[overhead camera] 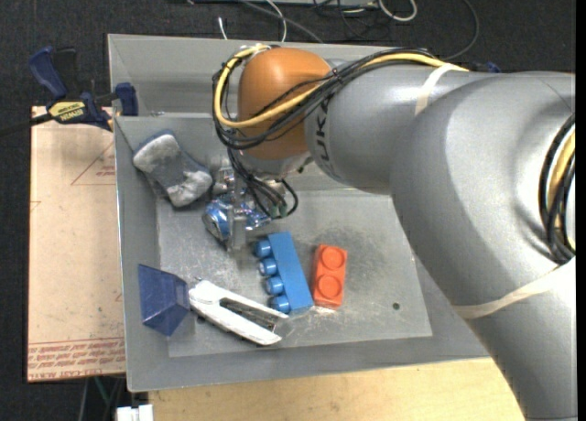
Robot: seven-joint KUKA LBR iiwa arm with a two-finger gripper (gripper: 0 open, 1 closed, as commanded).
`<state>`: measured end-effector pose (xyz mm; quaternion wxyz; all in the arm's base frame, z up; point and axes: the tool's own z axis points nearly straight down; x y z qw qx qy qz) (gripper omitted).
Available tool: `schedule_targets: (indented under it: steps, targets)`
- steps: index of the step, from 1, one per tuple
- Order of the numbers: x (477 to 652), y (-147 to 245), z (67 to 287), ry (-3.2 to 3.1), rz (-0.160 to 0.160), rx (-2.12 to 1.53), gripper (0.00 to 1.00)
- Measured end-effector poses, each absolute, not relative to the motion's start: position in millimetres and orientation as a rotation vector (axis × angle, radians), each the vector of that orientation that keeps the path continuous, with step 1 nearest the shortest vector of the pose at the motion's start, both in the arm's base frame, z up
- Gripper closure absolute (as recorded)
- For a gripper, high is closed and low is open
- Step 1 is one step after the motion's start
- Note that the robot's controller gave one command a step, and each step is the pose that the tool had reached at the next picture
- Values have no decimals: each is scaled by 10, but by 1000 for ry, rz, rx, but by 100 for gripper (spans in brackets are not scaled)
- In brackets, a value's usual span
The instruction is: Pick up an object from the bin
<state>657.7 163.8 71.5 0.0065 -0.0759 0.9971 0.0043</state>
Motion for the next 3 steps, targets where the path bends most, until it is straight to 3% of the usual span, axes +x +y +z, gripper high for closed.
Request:
schedule_targets:
  steps: [1,2,3]
  targets:
    - [6590,1648,1258,3112,17,-242,100]
    - [6583,1642,1226,3116,17,-236,100]
    - [6556,1637,1356,3126,14,-237,100]
